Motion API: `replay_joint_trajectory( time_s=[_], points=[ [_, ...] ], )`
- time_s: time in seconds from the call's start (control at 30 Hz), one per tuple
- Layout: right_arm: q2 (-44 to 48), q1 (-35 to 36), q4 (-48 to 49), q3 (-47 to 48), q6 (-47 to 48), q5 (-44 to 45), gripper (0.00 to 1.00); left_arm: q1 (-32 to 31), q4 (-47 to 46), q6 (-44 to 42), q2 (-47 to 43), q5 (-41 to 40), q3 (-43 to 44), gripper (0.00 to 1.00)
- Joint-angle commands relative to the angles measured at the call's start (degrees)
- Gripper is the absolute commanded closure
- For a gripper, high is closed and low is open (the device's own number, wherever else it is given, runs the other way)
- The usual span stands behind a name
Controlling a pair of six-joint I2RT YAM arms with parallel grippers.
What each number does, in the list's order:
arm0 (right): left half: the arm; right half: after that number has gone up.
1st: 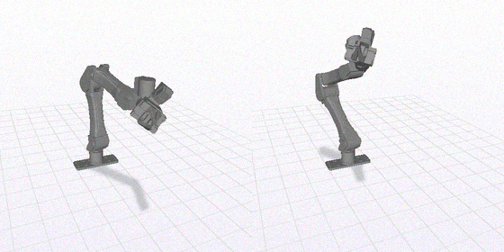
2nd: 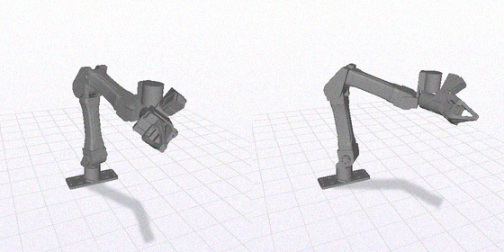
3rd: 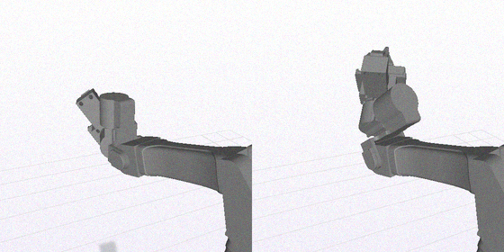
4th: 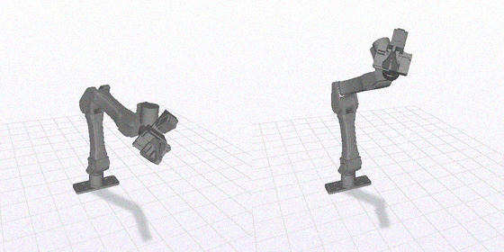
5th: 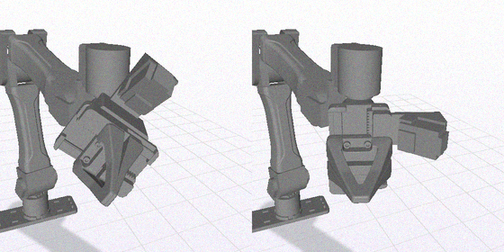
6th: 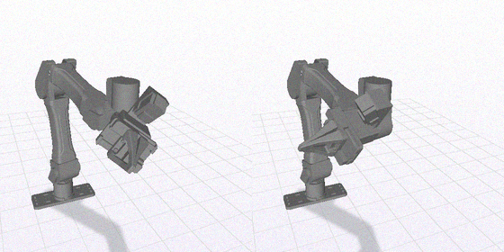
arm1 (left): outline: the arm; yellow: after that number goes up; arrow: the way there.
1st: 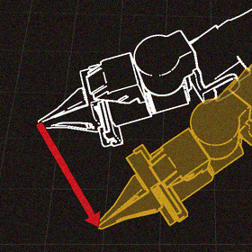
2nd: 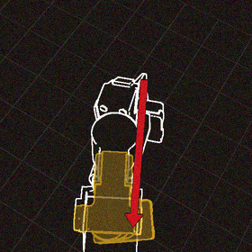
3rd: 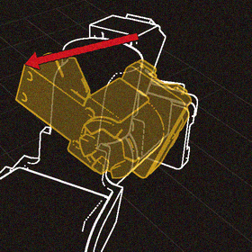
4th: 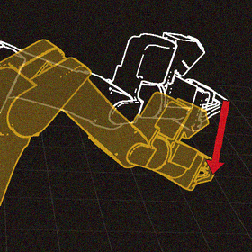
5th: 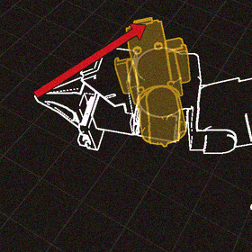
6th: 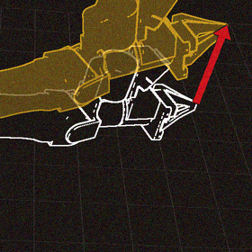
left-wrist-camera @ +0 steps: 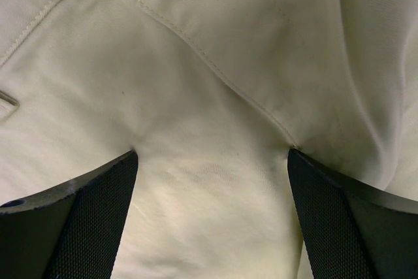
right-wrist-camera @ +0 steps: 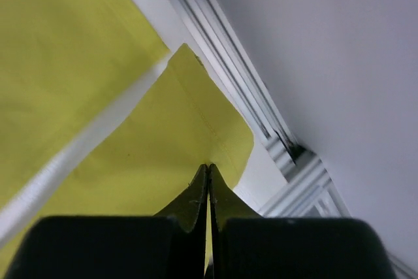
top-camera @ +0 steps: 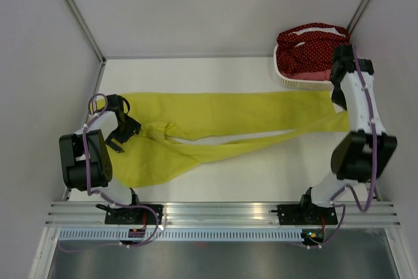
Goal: Fold and stack the mixed laundry pile
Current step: Flatten out the trousers at the center of the board.
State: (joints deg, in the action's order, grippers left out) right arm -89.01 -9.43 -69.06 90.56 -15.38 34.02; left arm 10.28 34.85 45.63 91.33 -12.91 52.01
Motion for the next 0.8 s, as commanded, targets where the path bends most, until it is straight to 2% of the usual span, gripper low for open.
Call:
replay_joint_trajectory(
  time_s=[0.0, 0.03, 0.1, 0.13, 0.17, 0.2, 0.23, 0.27, 0.4, 0.47, 0.5, 0.57, 0.6, 0.7, 0.77],
  points=[
    [-17.82, -3.3, 1.48, 16.57, 8.43, -6.68, 0.99, 0.26, -1.89, 0.96, -1.68, 0.34, 1.52, 0.0],
    [-26.13, -3.4, -0.18, 21.27, 8.08, -6.69, 0.99, 0.26, -1.8, 0.87, -1.85, 0.08, 1.34, 0.0],
    [-32.69, -2.96, -3.96, 33.29, 4.94, -4.06, 1.0, 0.26, -1.72, 0.61, -2.21, -0.54, 1.17, 0.0],
    [-35.59, -2.53, -3.46, 35.1, 5.0, -3.88, 1.0, 0.26, -1.54, 0.26, -2.38, -1.41, 1.08, 0.0],
    [-36.05, -2.0, -1.89, 36.16, 5.61, -4.48, 0.95, 0.26, -1.45, 0.25, -2.56, -1.77, 0.99, 0.0],
    [-36.06, -1.39, 1.17, 36.61, 6.06, -7.71, 0.54, 0.35, -1.54, 0.25, -2.91, -1.86, 0.82, 0.0],
    [-34.84, -1.21, 2.51, 36.0, 6.15, -10.0, 0.34, 0.35, -1.54, 0.25, -3.09, -1.51, 0.81, 0.0],
    [-33.17, -1.03, 4.61, 34.17, 6.23, -11.51, 0.03, 0.26, -1.63, 0.25, -3.17, -1.33, 0.81, 0.0],
    [-20.26, -1.64, 22.08, 12.34, 7.2, -20.03, 0.02, 0.35, -1.72, -0.1, -3.44, -1.42, 0.64, 0.0],
    [-12.62, -2.6, 26.15, 5.19, 4.84, -24.51, 0.02, 0.35, -1.89, -0.19, -3.35, -1.16, 0.46, 0.0],
    [-9.98, -3.65, 30.08, -2.77, 3.87, -25.49, 0.02, 0.35, -1.89, -0.19, -3.26, -0.89, 0.38, 0.0],
    [-2.33, -4.63, 33.71, -11.33, 0.2, -25.58, 0.02, 0.35, -2.24, -0.45, -2.91, -0.28, 0.11, 0.0],
    [2.04, -5.33, 36.34, -19.03, -0.44, -24.8, 0.02, 0.26, -2.33, -0.71, -2.91, -0.19, 0.02, 0.0],
    [6.12, -5.51, 37.33, -29.18, 0.87, -19.8, 0.02, 0.35, -3.29, -0.98, -2.47, 0.86, -0.5, 0.0],
    [6.4, -5.51, 36.98, -30.97, 2.89, -16.11, 0.02, 0.35, -4.17, -1.24, -1.77, 3.23, -0.59, 0.0]
  ],
)
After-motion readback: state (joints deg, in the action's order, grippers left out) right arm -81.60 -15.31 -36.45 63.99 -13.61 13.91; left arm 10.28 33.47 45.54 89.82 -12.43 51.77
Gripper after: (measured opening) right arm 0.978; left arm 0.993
